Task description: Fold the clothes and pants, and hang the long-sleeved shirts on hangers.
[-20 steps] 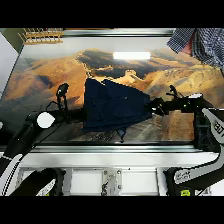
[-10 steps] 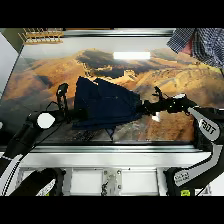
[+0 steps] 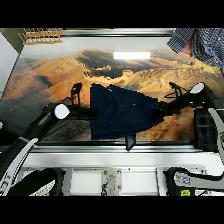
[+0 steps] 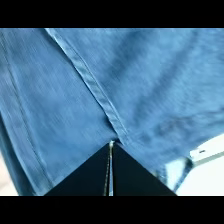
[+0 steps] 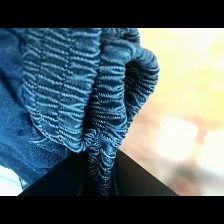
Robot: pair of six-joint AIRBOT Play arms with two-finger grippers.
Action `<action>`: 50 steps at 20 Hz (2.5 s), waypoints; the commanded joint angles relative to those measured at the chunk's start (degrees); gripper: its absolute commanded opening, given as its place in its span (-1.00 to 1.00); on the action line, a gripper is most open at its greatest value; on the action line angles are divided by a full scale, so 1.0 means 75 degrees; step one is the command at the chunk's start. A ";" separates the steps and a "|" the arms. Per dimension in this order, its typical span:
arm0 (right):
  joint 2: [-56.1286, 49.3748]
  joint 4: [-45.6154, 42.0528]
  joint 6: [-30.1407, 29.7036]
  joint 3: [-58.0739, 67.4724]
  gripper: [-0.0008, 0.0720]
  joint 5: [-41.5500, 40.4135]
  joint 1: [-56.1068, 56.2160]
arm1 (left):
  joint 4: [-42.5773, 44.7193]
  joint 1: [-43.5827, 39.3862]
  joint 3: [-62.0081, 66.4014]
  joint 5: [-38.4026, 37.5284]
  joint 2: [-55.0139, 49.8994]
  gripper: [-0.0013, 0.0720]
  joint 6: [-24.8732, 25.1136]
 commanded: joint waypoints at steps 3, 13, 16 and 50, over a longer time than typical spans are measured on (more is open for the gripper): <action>0.1478 -0.1393 0.1125 0.0562 -0.86 0.0988 0.0280 | -0.0032 -0.1317 0.2081 0.0274 -0.2745 -0.95 0.0096; 0.1883 -0.1416 0.1352 0.1495 -0.86 0.1384 0.1988 | -0.0624 -0.2818 0.4899 -0.0047 -0.5694 -0.94 0.0041; 0.1883 -0.1416 0.1349 0.1574 -0.86 0.1381 0.2378 | -0.0985 -0.2882 0.5138 0.0058 -0.5965 -0.94 -0.0099; -0.0758 -0.1387 0.0286 0.1597 0.92 -0.3538 0.8988 | 0.1075 0.2489 0.5170 -0.2454 -0.1236 -0.94 0.0364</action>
